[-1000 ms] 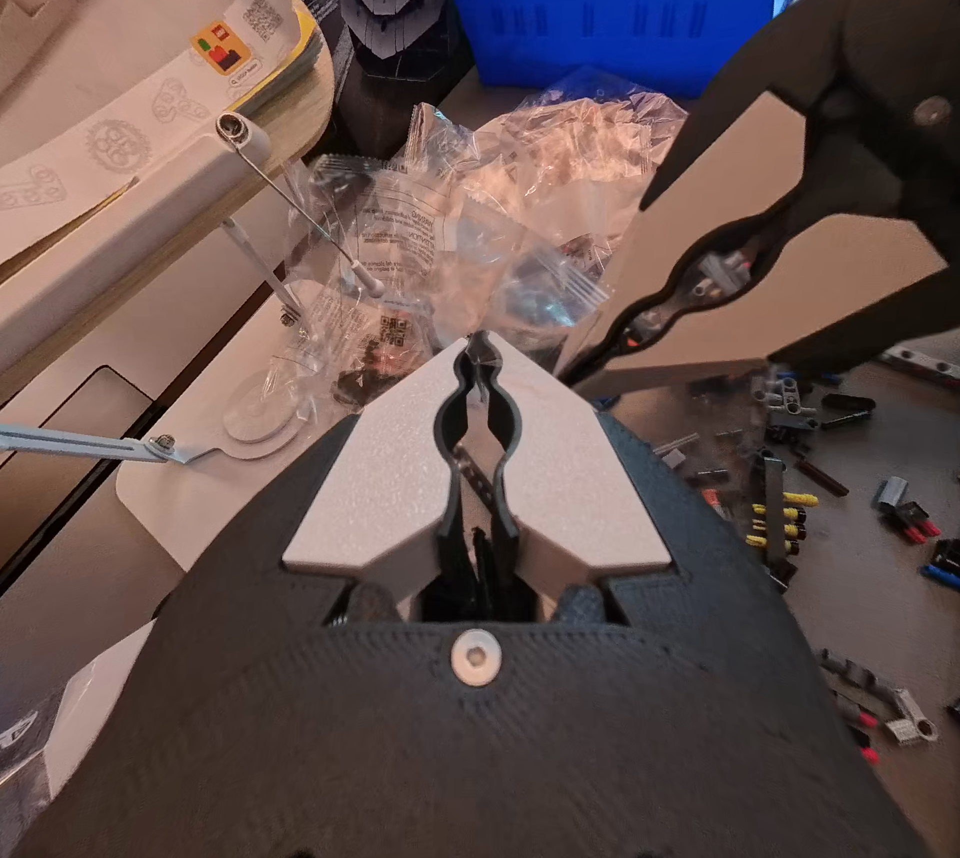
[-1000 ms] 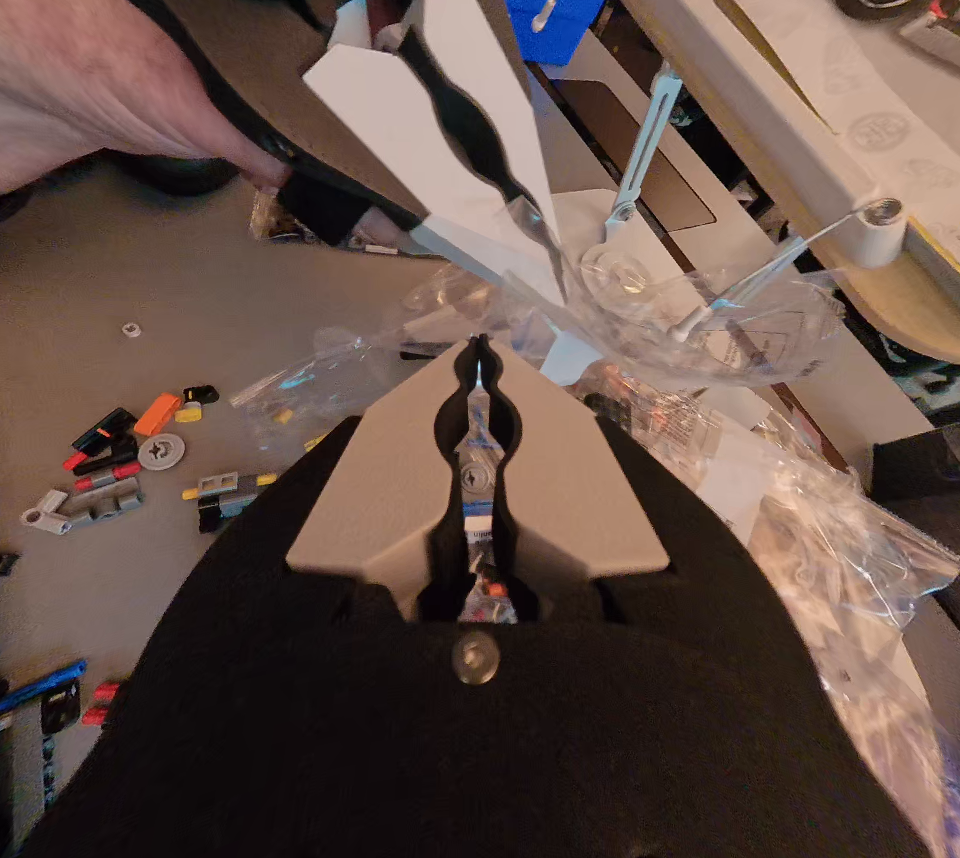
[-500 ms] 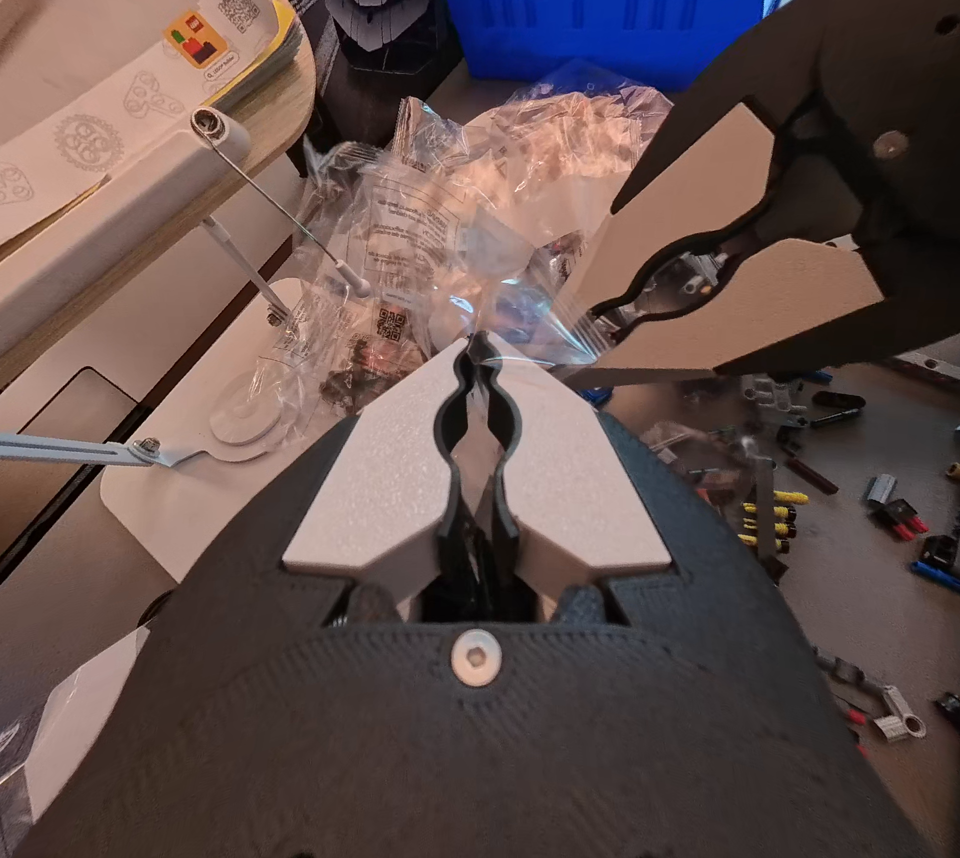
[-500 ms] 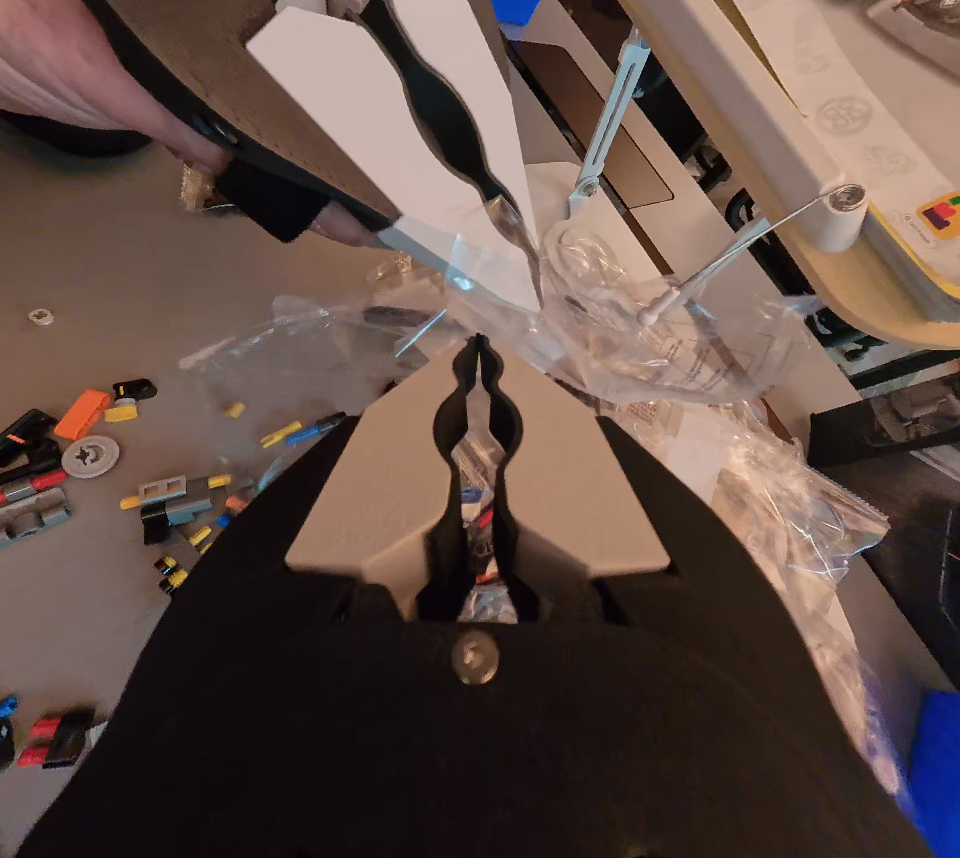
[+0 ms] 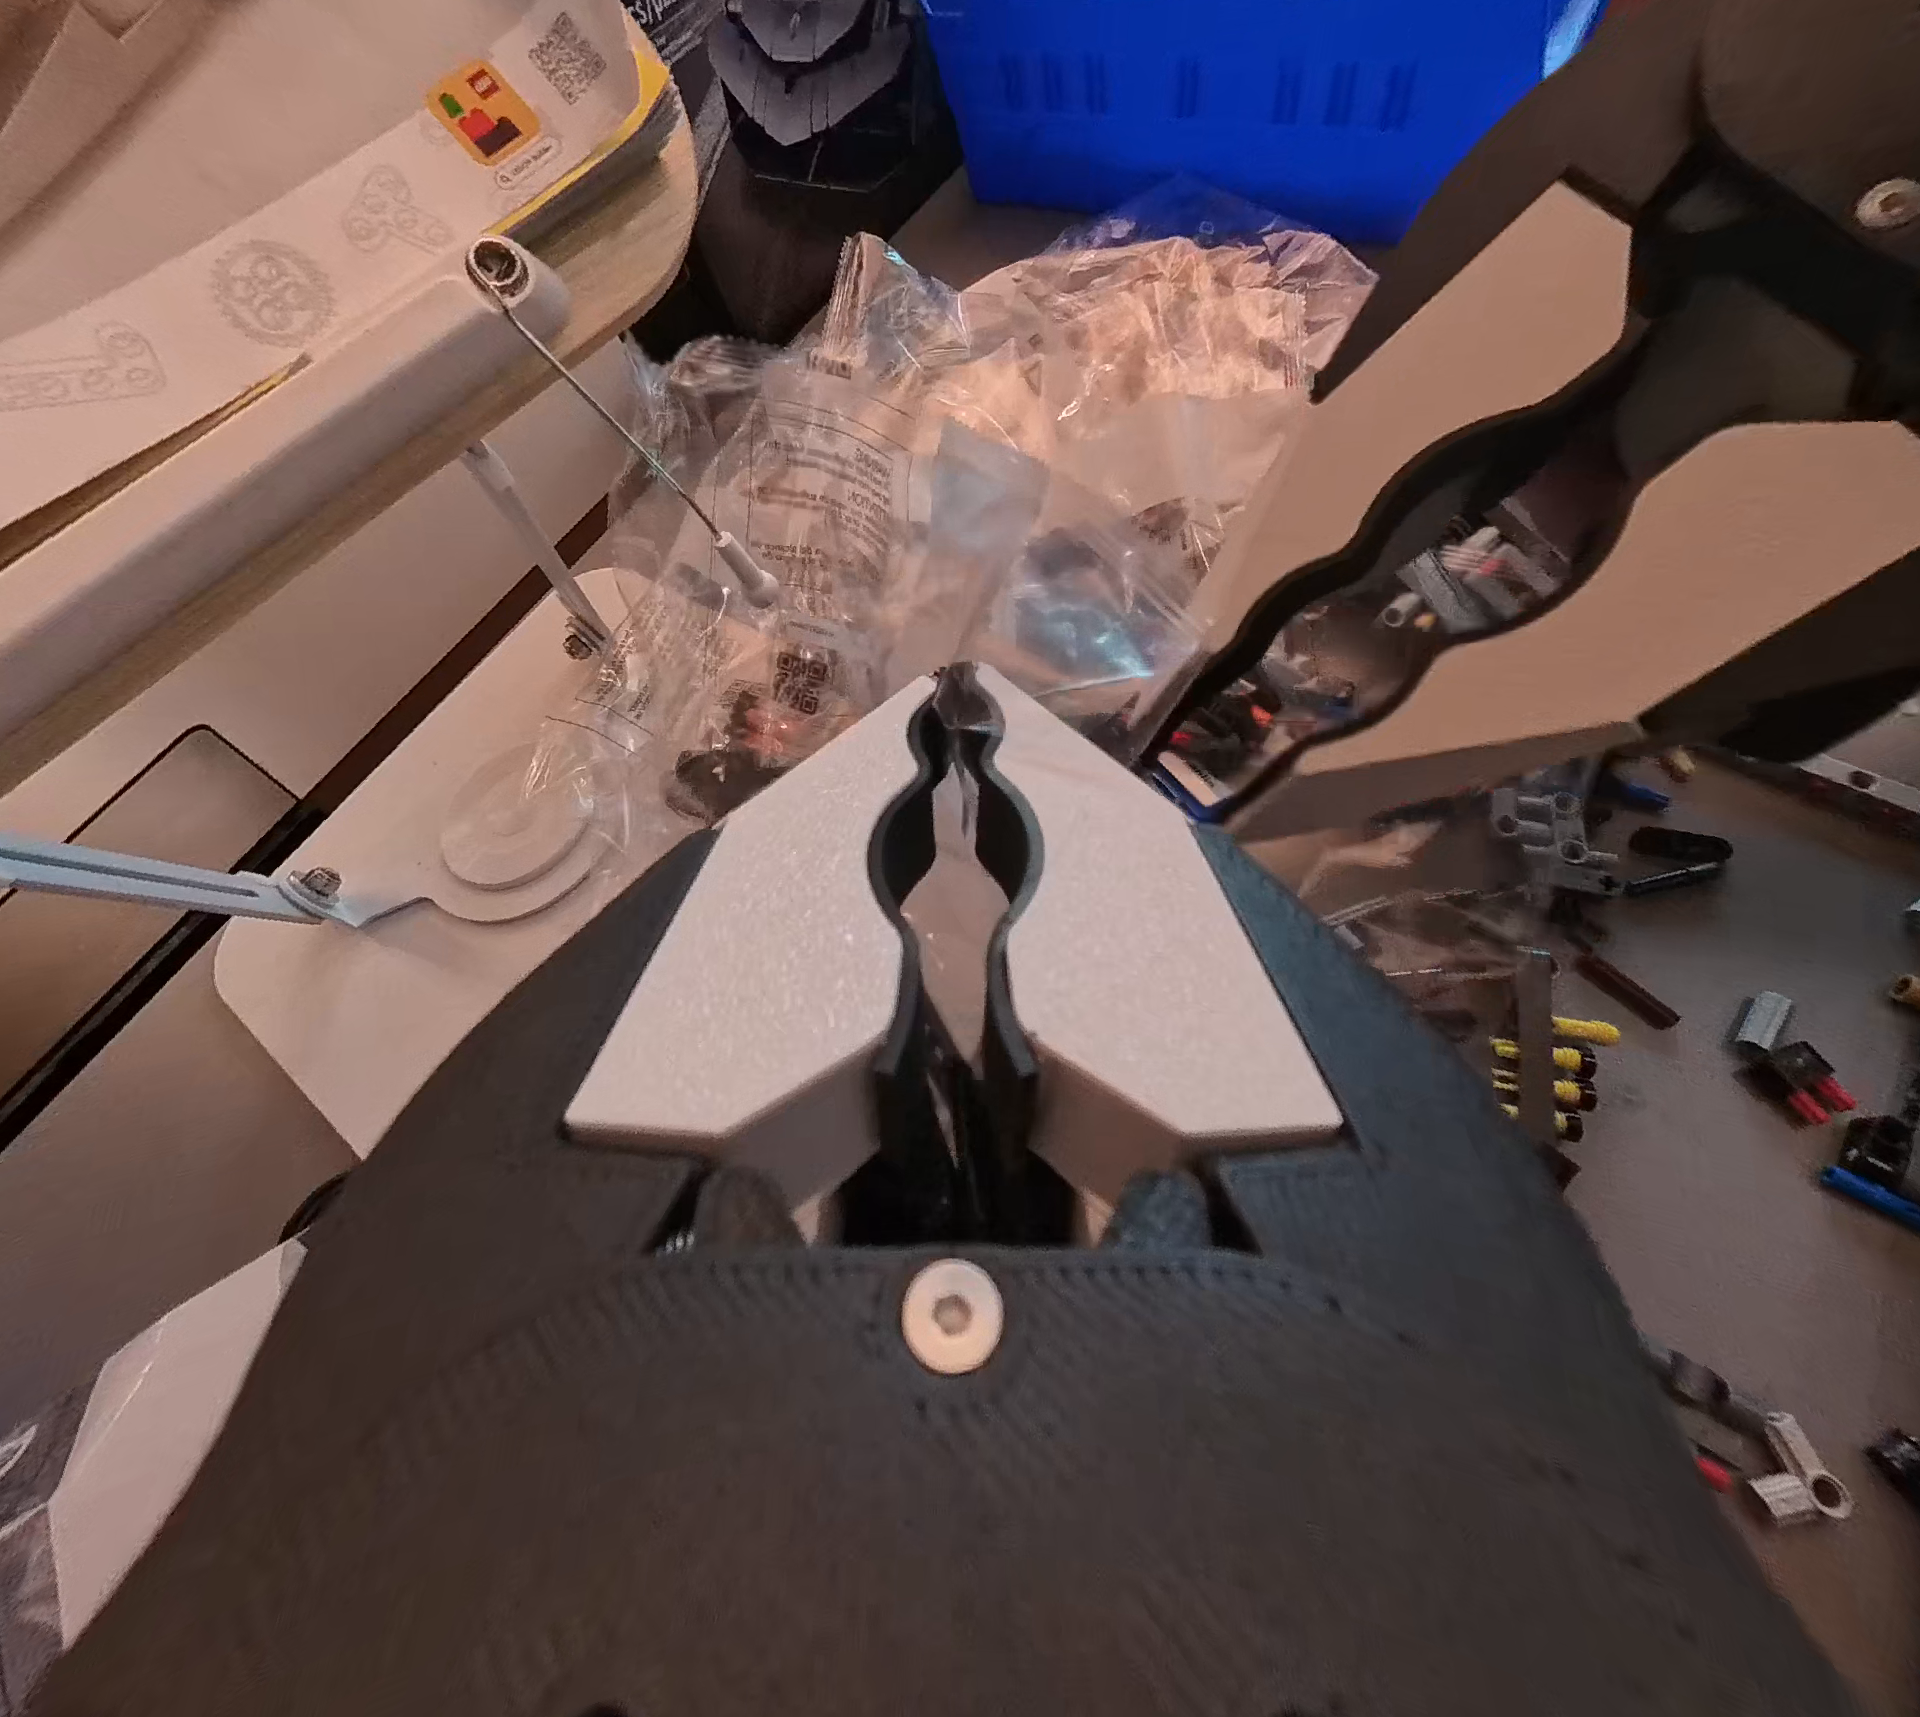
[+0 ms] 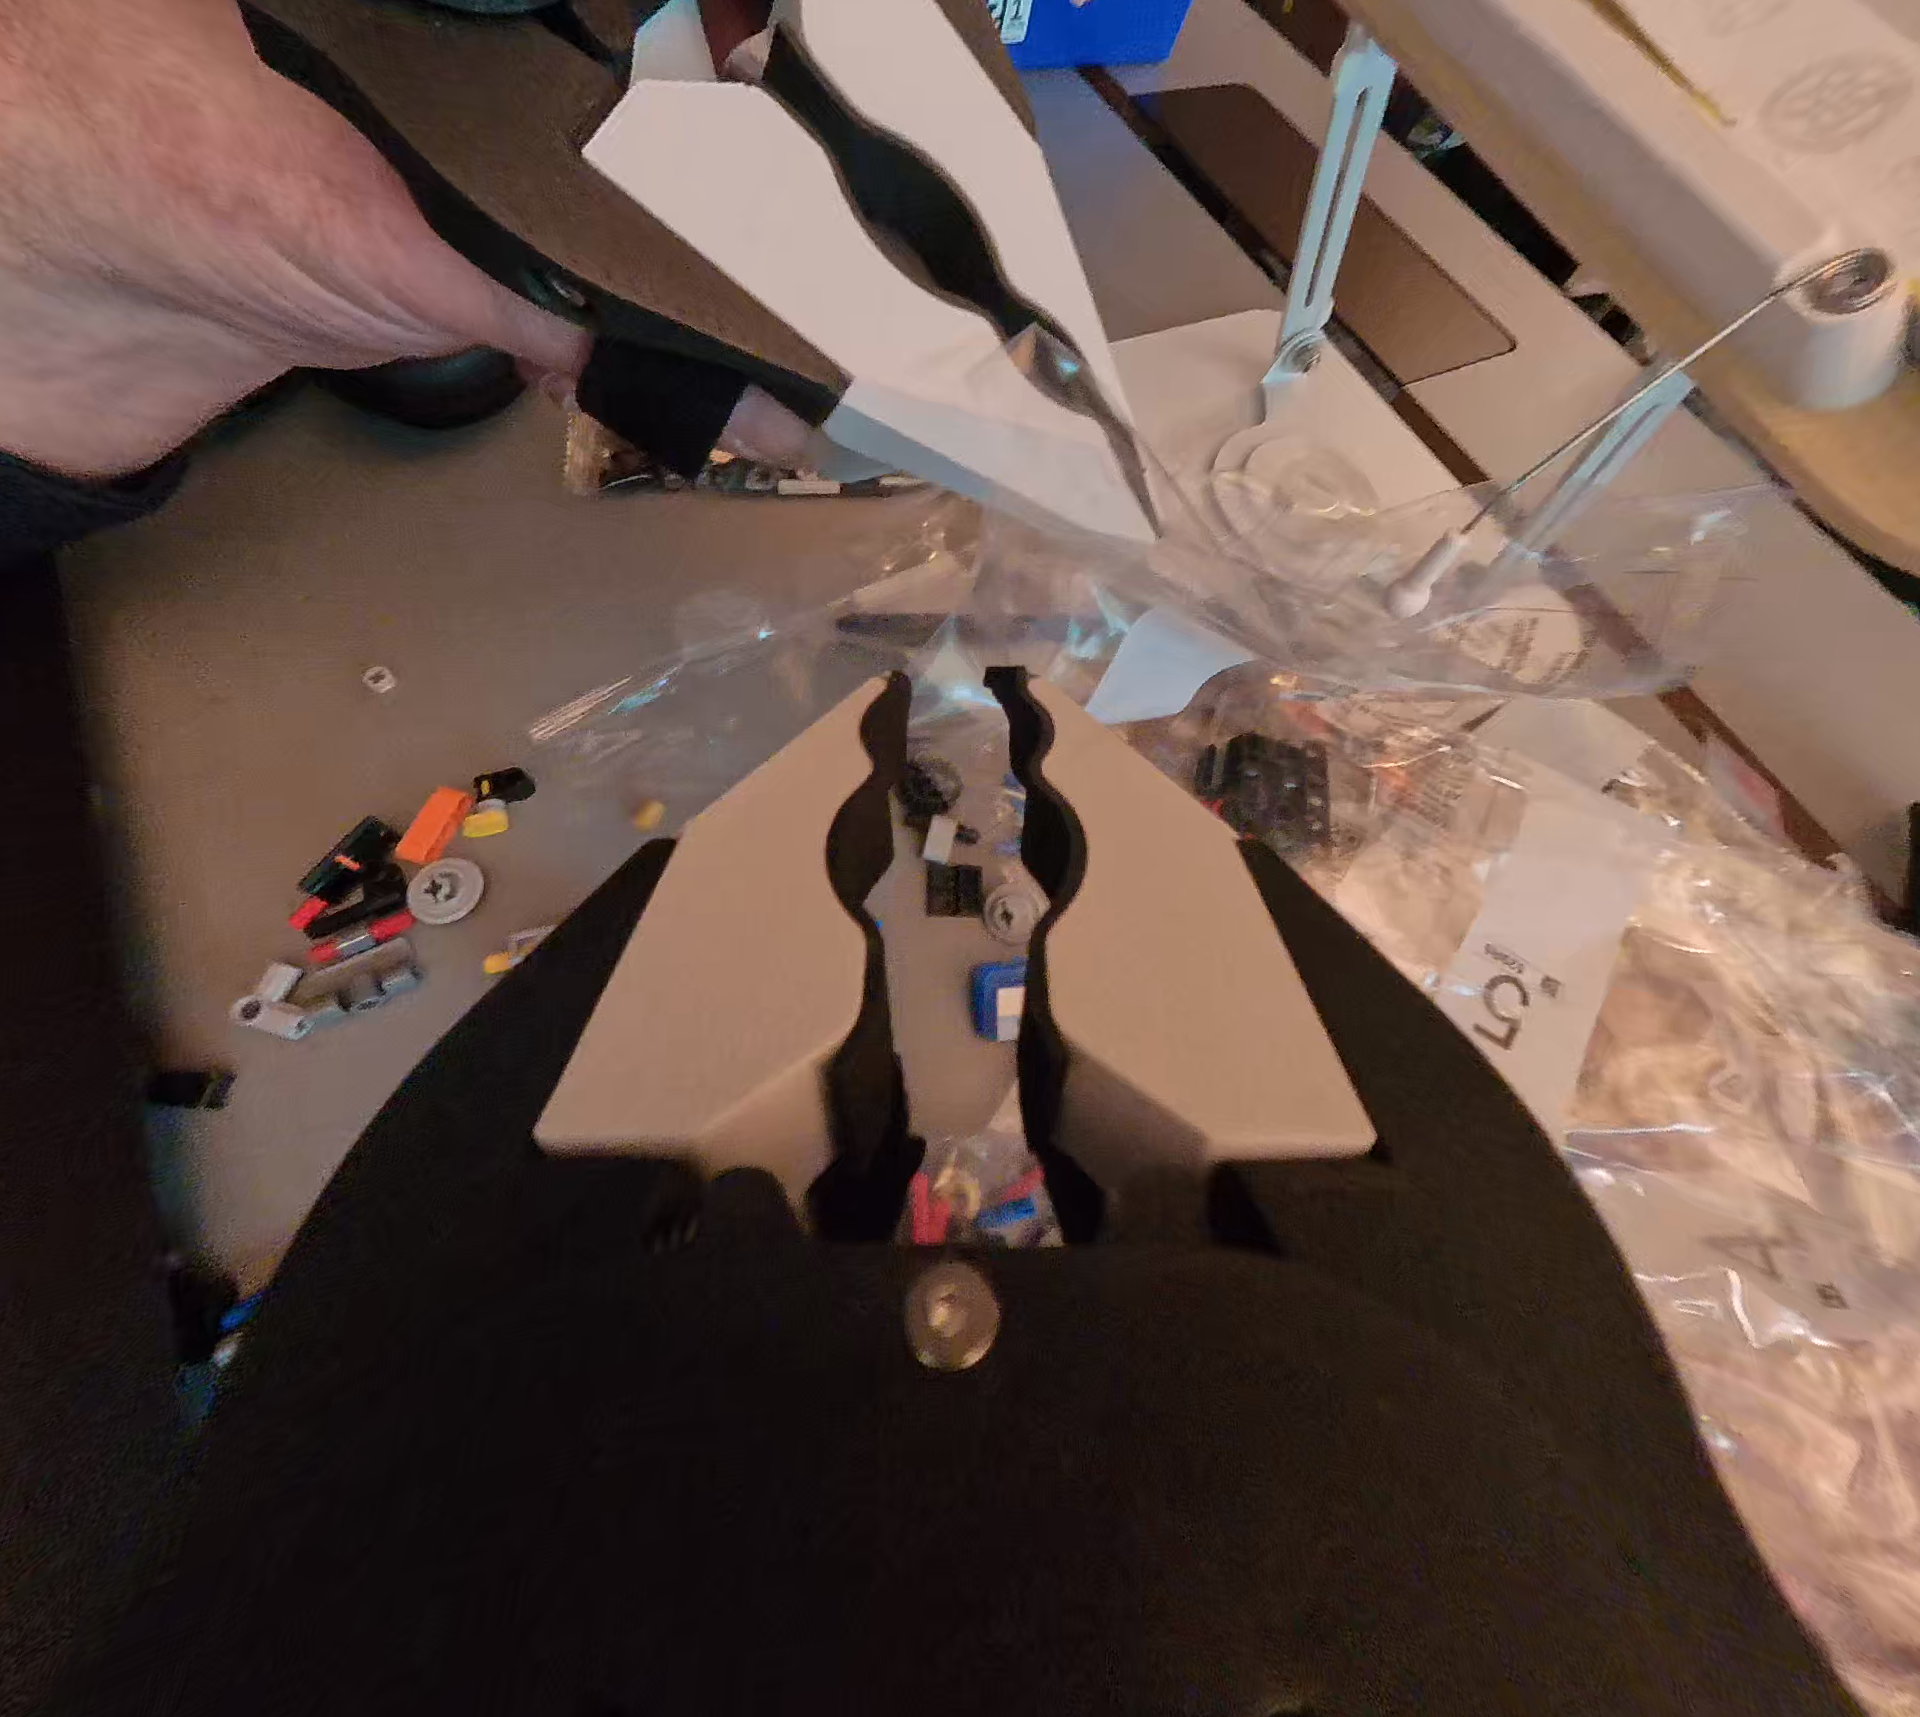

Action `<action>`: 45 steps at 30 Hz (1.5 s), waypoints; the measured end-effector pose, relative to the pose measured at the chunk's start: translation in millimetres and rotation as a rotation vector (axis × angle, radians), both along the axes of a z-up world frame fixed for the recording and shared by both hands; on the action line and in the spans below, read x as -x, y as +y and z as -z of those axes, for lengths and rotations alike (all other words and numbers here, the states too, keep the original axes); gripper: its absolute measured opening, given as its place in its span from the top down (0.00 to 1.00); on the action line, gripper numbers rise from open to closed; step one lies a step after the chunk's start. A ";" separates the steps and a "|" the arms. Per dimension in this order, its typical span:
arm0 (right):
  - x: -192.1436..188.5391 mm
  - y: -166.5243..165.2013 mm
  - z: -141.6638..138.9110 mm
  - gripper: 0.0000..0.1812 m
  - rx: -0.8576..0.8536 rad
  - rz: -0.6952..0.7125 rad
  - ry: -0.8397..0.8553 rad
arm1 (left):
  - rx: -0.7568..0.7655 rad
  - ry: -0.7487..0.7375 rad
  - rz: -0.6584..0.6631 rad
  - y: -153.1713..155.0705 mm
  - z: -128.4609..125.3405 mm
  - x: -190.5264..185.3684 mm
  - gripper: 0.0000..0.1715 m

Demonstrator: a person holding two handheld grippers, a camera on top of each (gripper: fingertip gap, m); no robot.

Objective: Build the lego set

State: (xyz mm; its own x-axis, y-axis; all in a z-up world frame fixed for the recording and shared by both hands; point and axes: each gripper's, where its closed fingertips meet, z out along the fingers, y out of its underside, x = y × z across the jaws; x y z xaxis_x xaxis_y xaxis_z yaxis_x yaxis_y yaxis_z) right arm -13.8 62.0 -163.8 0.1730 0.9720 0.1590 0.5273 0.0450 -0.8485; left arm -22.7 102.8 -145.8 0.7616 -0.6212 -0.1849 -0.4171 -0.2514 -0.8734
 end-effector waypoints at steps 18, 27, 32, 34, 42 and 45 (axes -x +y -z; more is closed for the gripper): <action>30.6 5.8 18.0 0.71 0.270 0.117 0.123 | 0.002 -0.032 0.017 1.9 2.3 -14.9 1.00; 28.4 15.1 21.7 0.87 0.266 0.119 0.147 | 0.019 -0.054 0.042 -0.2 3.8 -21.7 1.00; 24.2 15.0 13.8 1.00 0.230 0.095 0.173 | 0.019 -0.064 0.043 -0.4 2.2 -18.6 1.00; 22.2 15.7 11.1 1.00 0.222 0.093 0.176 | 0.016 -0.068 0.046 -0.6 1.3 -17.2 1.00; 11.9 18.4 3.8 1.00 0.236 0.069 0.199 | 0.004 -0.082 0.050 -0.2 -1.6 -13.9 1.00; 11.4 18.6 4.9 1.00 0.227 0.074 0.187 | 0.008 -0.100 0.055 -0.2 -2.1 -13.3 1.00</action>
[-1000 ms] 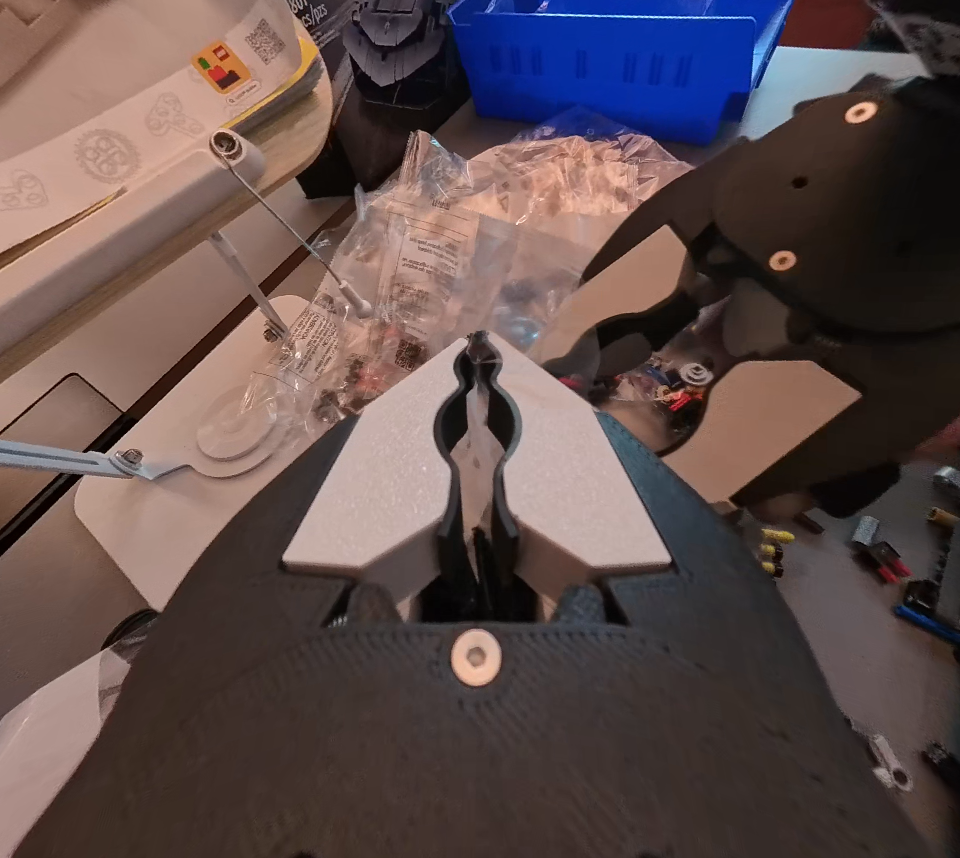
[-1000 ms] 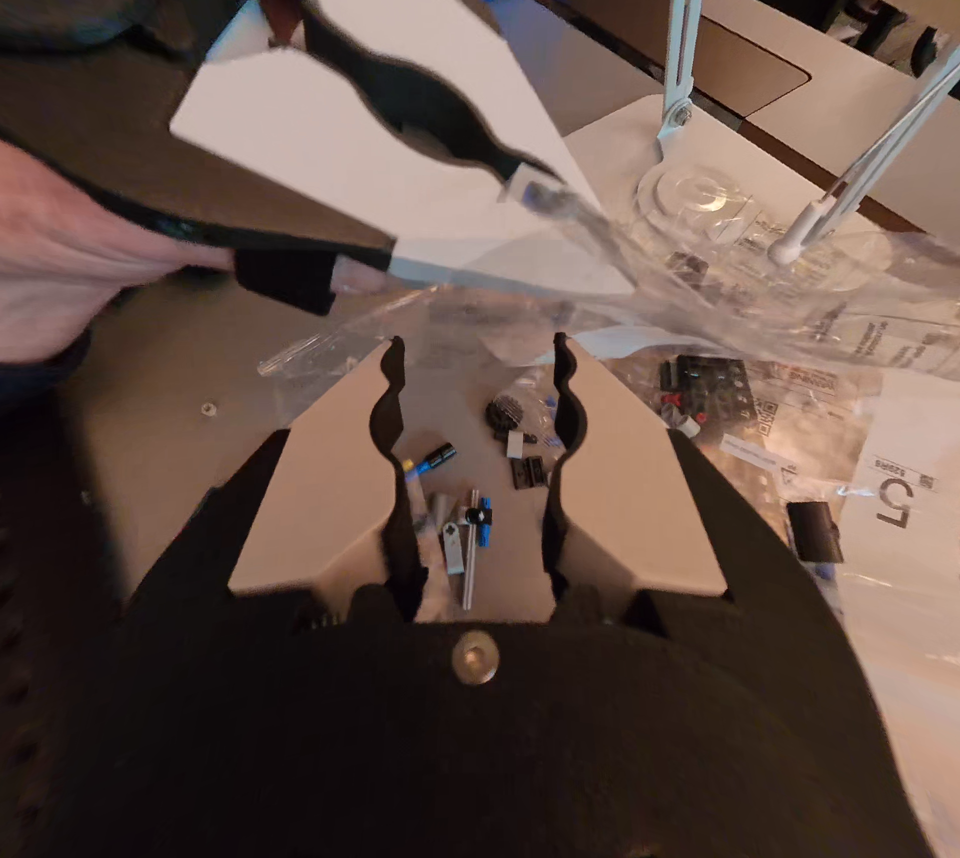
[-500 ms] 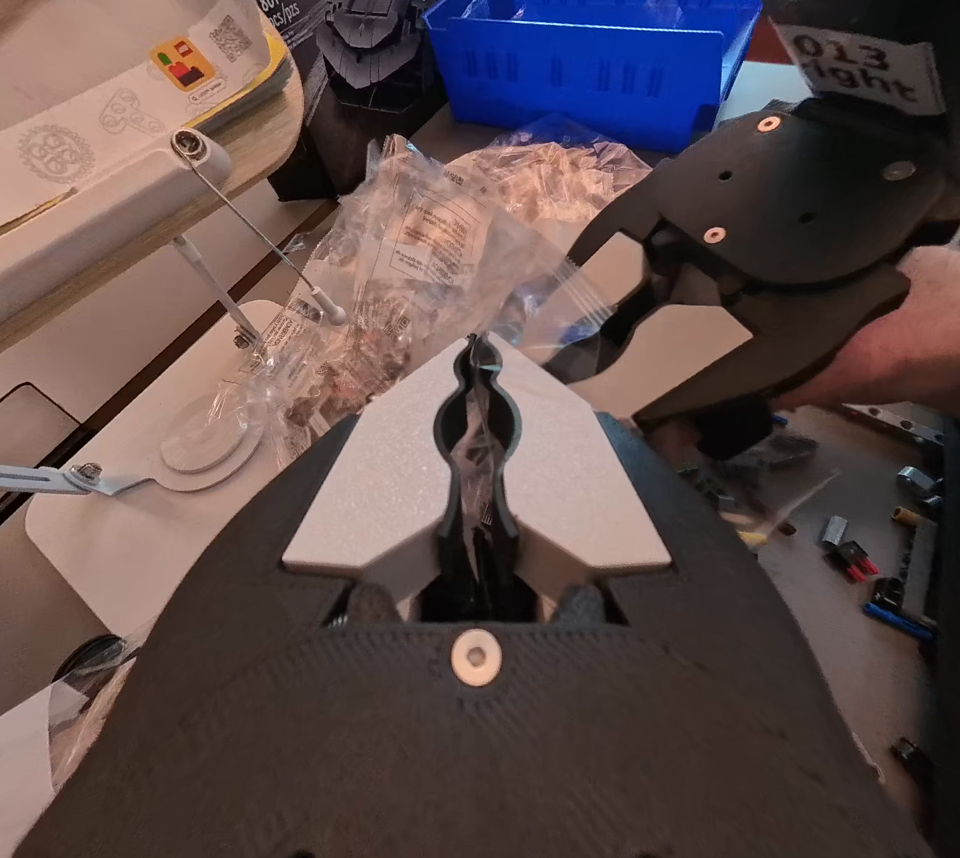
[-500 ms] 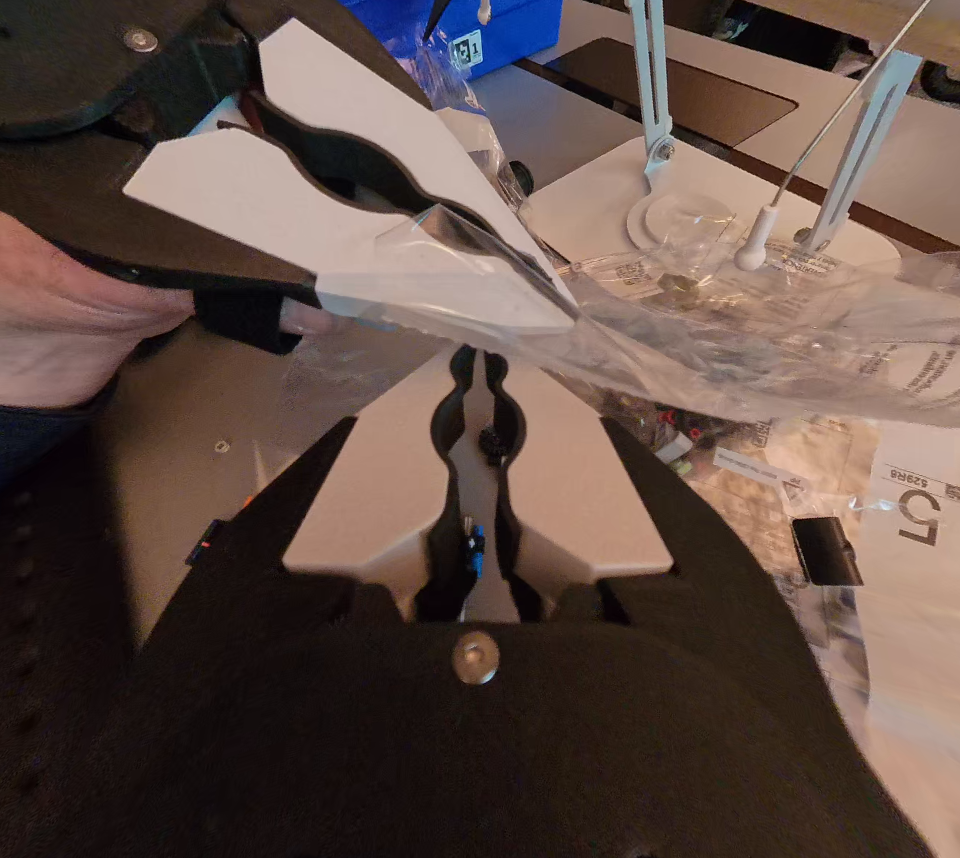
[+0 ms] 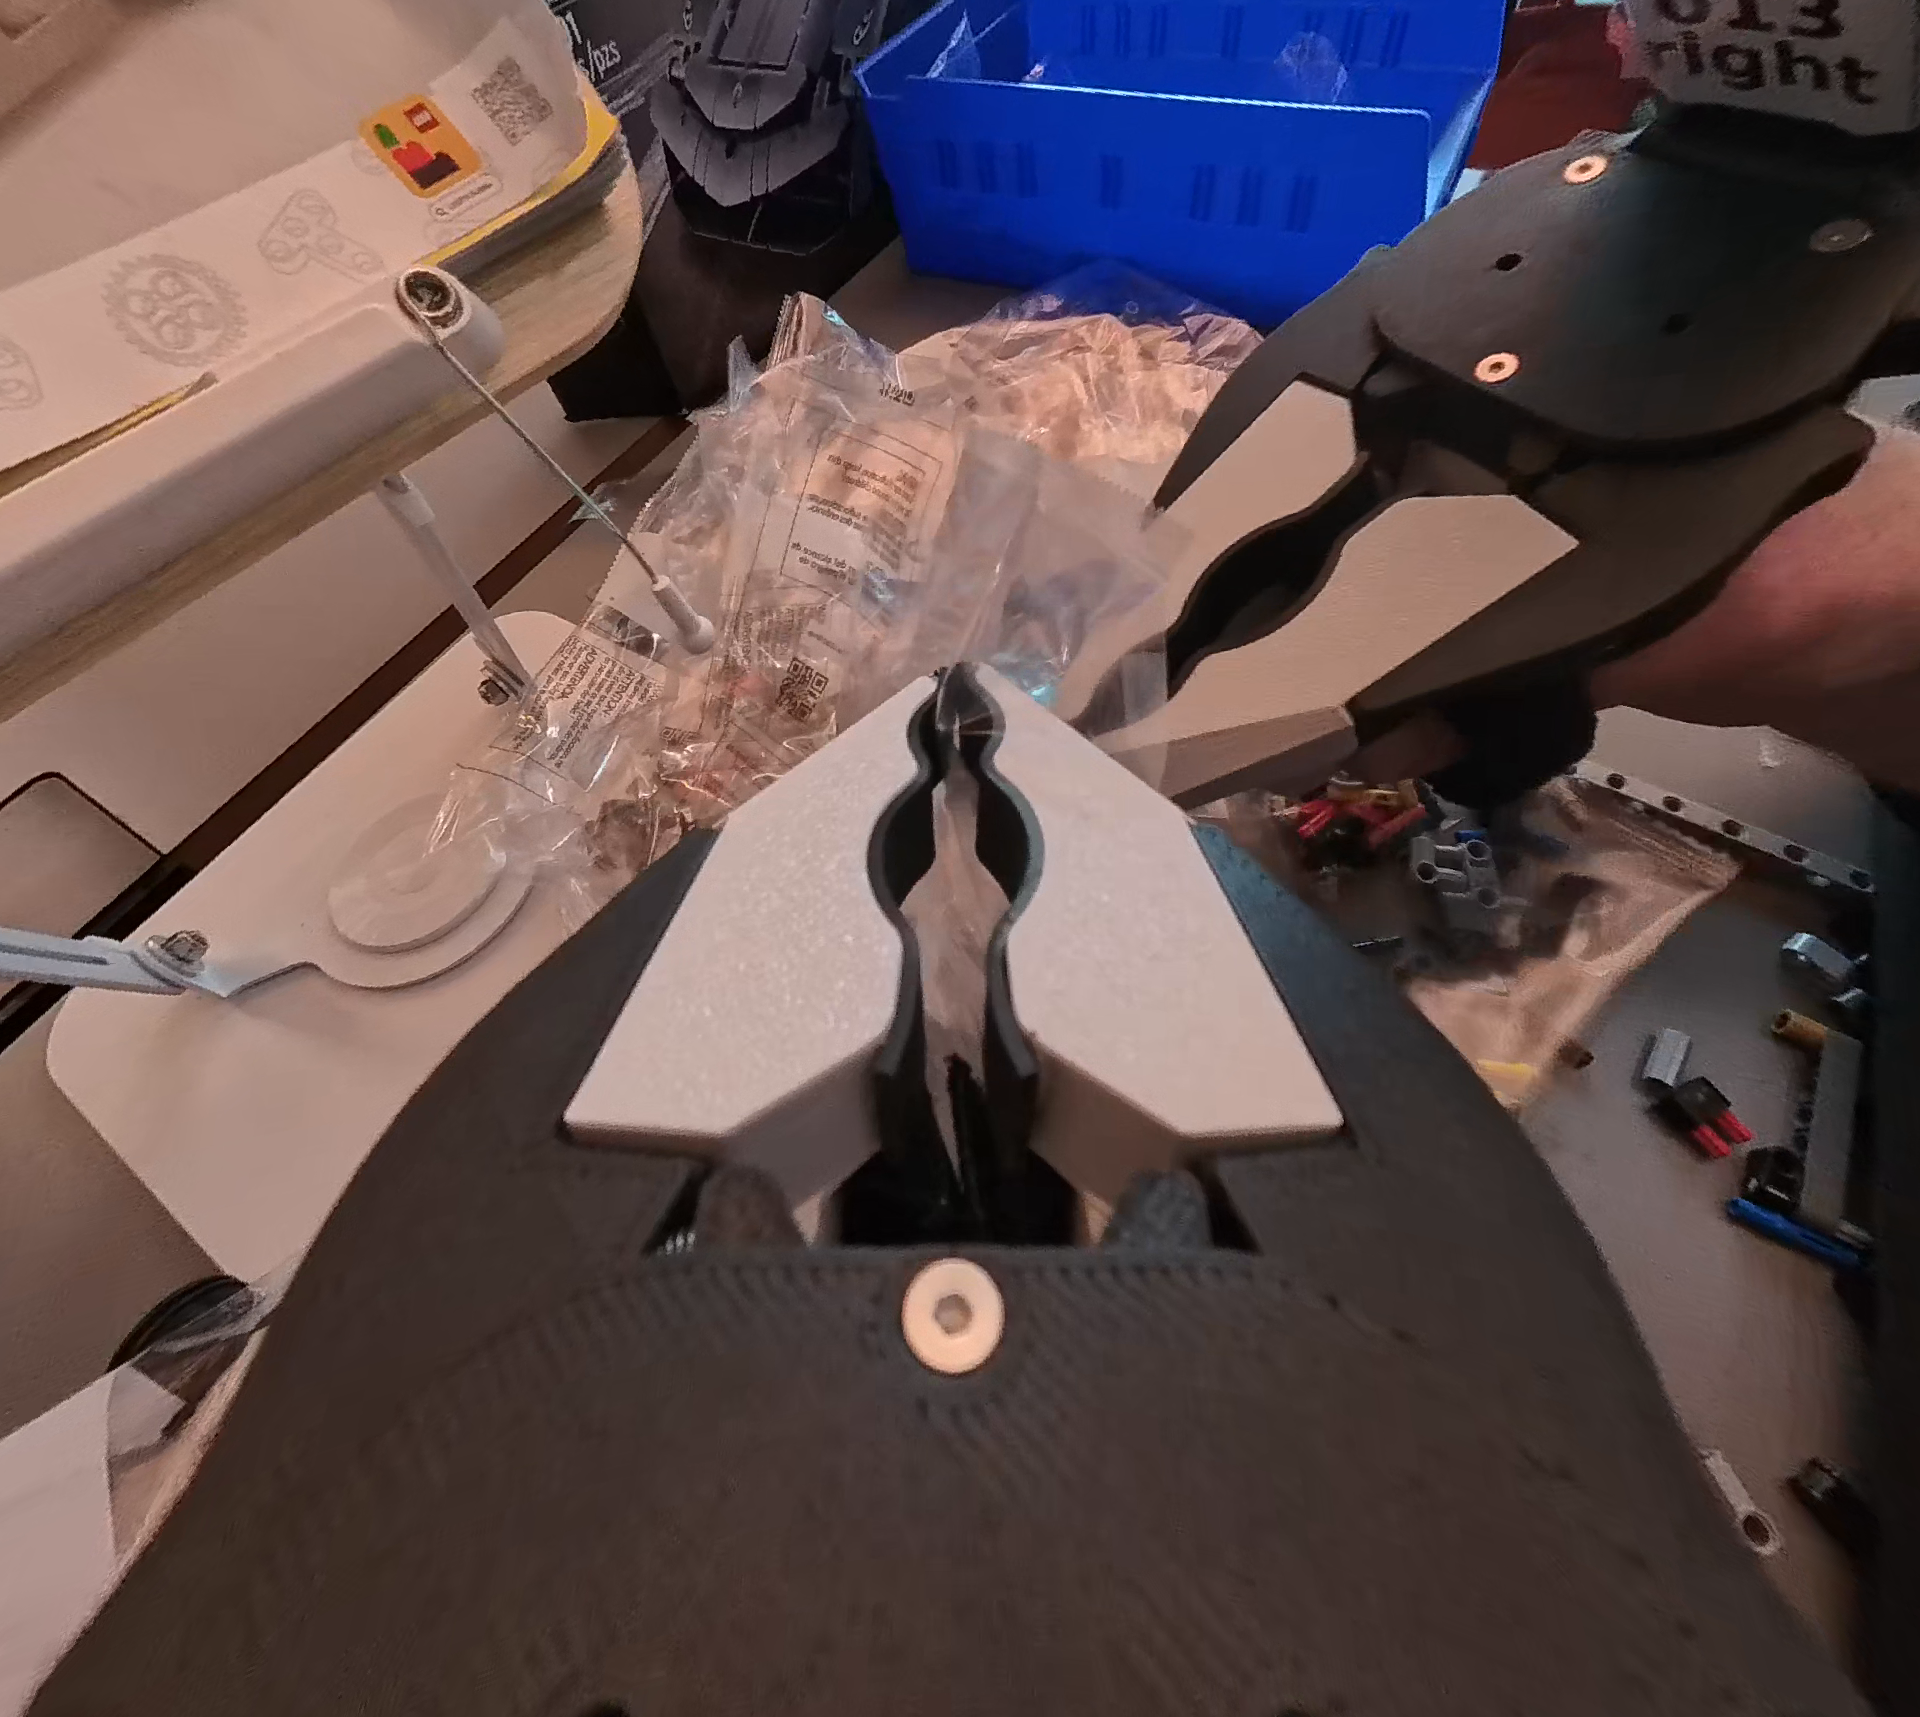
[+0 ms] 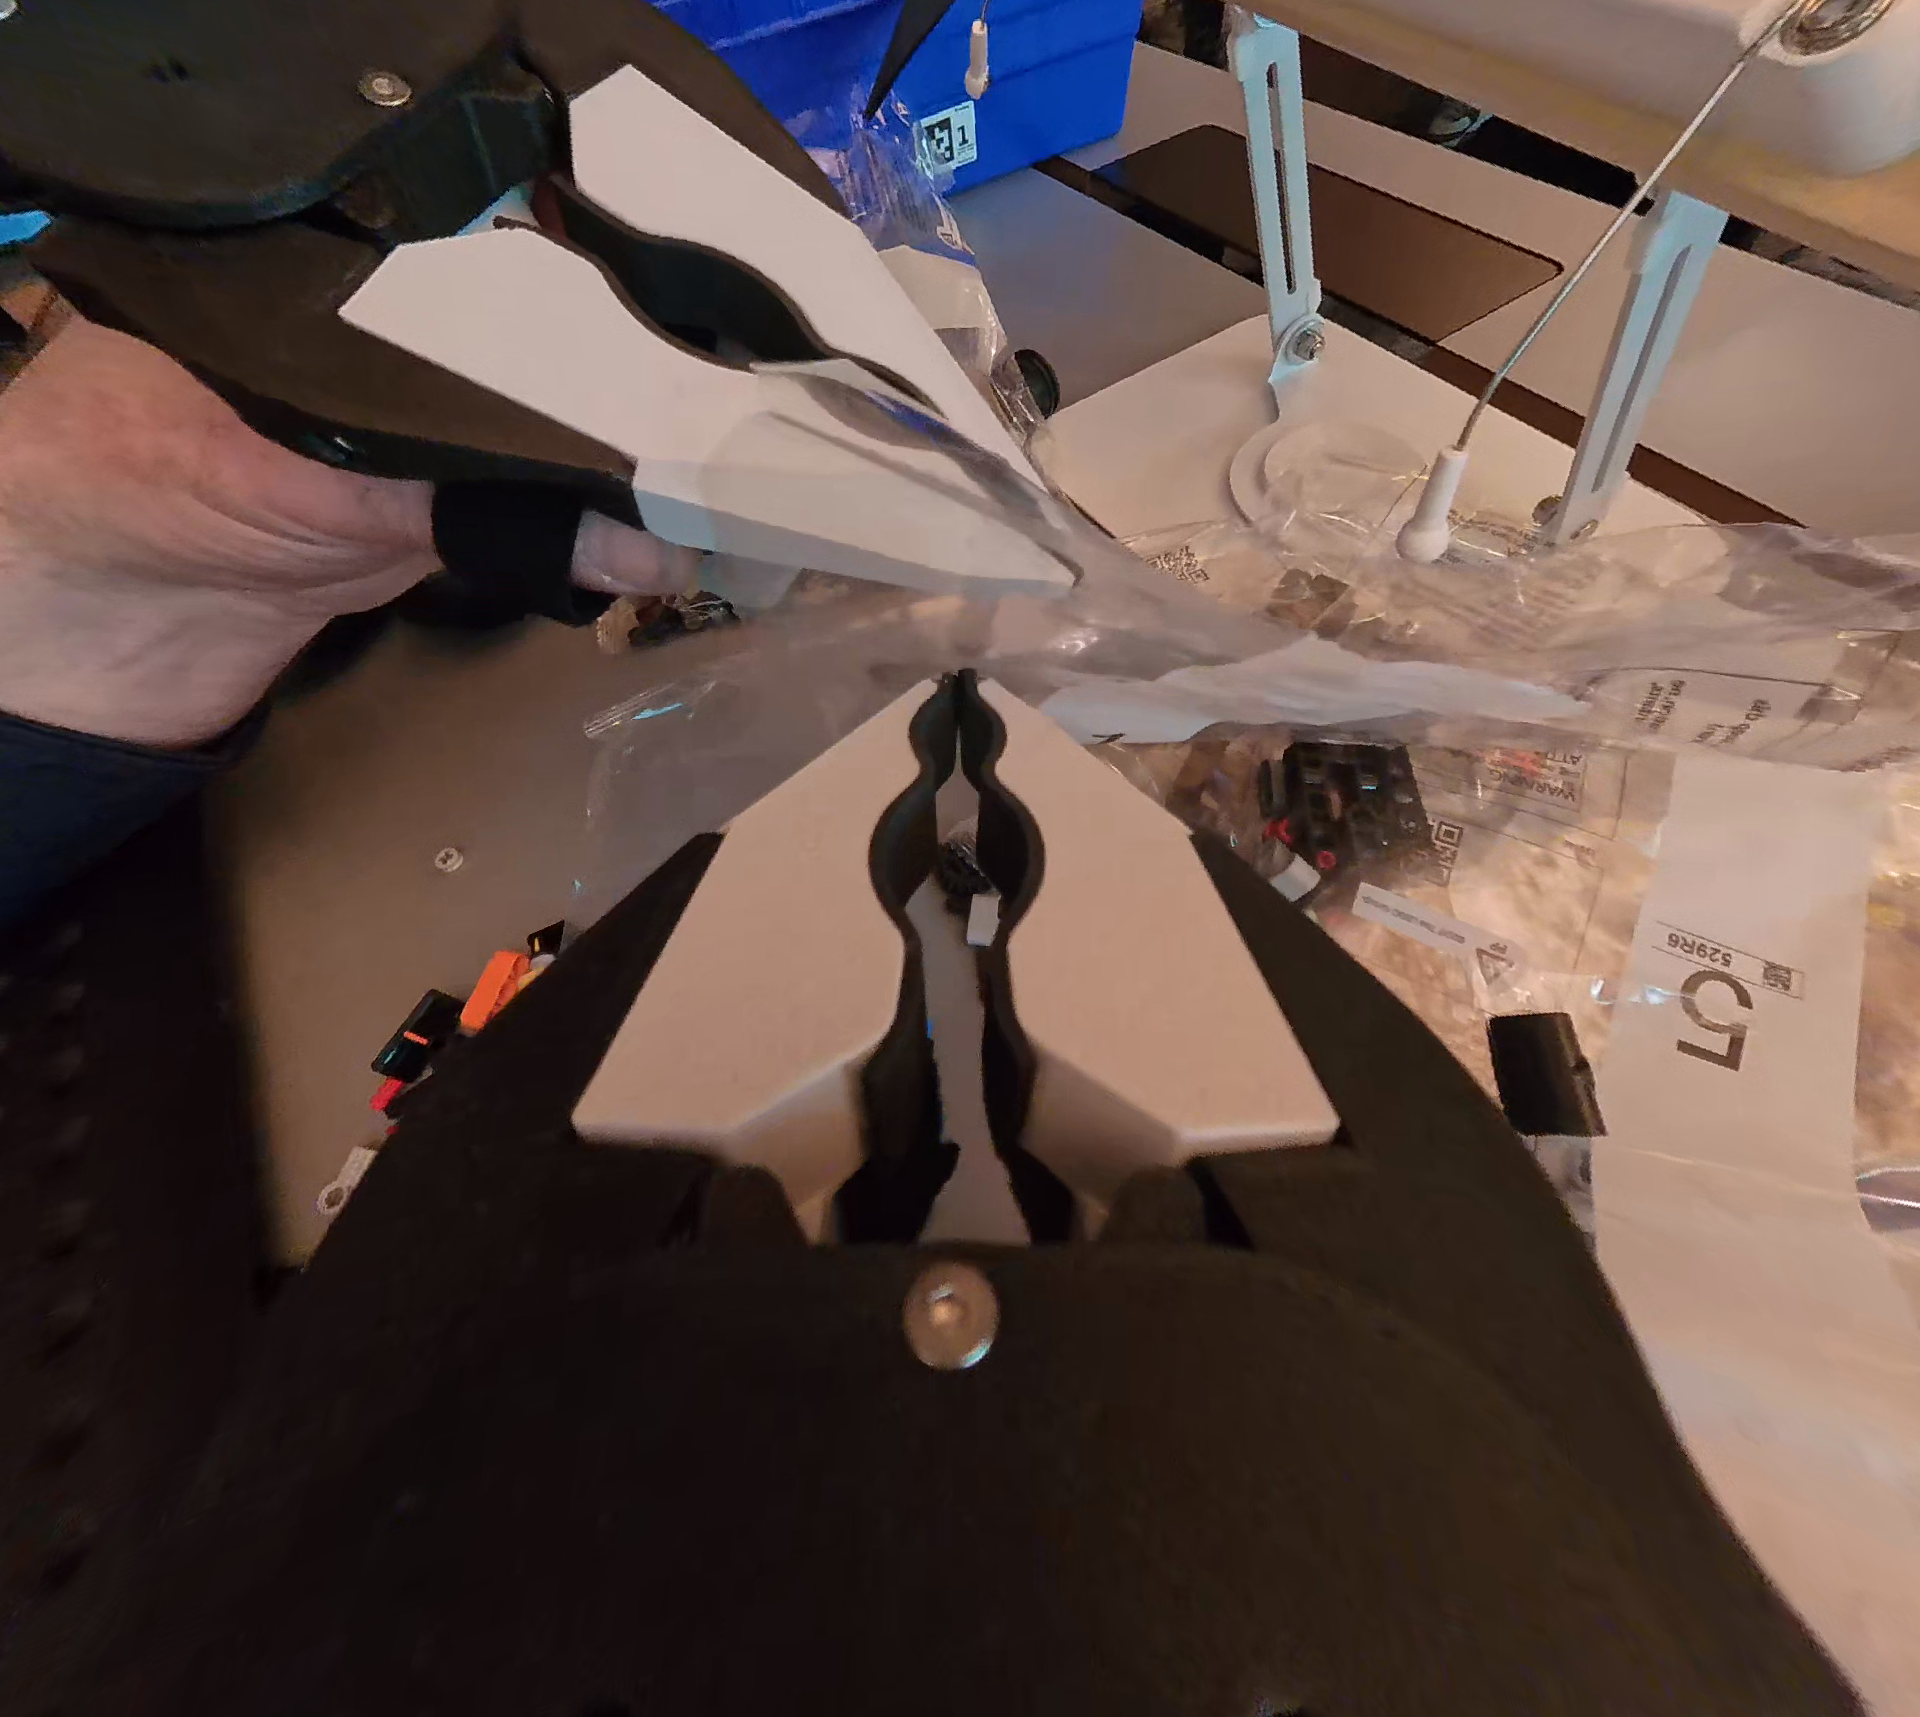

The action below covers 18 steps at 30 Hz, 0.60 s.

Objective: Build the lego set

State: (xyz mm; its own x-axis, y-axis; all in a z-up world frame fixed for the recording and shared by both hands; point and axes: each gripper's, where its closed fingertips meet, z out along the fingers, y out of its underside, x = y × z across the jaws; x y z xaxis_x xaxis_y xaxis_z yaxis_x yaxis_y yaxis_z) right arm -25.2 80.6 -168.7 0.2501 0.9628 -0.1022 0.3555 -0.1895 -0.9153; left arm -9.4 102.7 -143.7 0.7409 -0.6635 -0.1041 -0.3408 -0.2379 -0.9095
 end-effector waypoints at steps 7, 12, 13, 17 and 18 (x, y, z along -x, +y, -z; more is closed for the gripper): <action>-1.7 1.3 -2.9 0.93 0.010 0.008 0.016 | 0.001 -0.006 -0.008 0.6 -0.6 3.4 1.00; -1.1 0.6 2.4 0.86 0.016 0.002 -0.011 | 0.000 -0.003 -0.010 0.9 0.1 4.0 1.00; -0.9 0.3 2.1 0.85 0.019 0.000 -0.007 | 0.000 -0.005 -0.010 0.8 -0.2 4.0 1.00; 2.2 -4.0 3.7 0.80 0.047 -0.027 0.000 | 0.011 -0.015 0.001 -0.6 0.1 1.4 1.00; 4.2 -6.3 3.6 0.78 0.048 -0.040 0.007 | 0.022 -0.025 0.011 -1.5 1.1 -1.0 1.00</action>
State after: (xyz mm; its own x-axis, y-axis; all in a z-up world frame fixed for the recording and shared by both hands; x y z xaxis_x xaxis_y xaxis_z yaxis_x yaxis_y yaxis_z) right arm -29.4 74.3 -172.4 0.2112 0.9659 -0.1501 0.3575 -0.2192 -0.9078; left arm -8.4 101.2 -144.8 0.7359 -0.6734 -0.0707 -0.3203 -0.2542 -0.9126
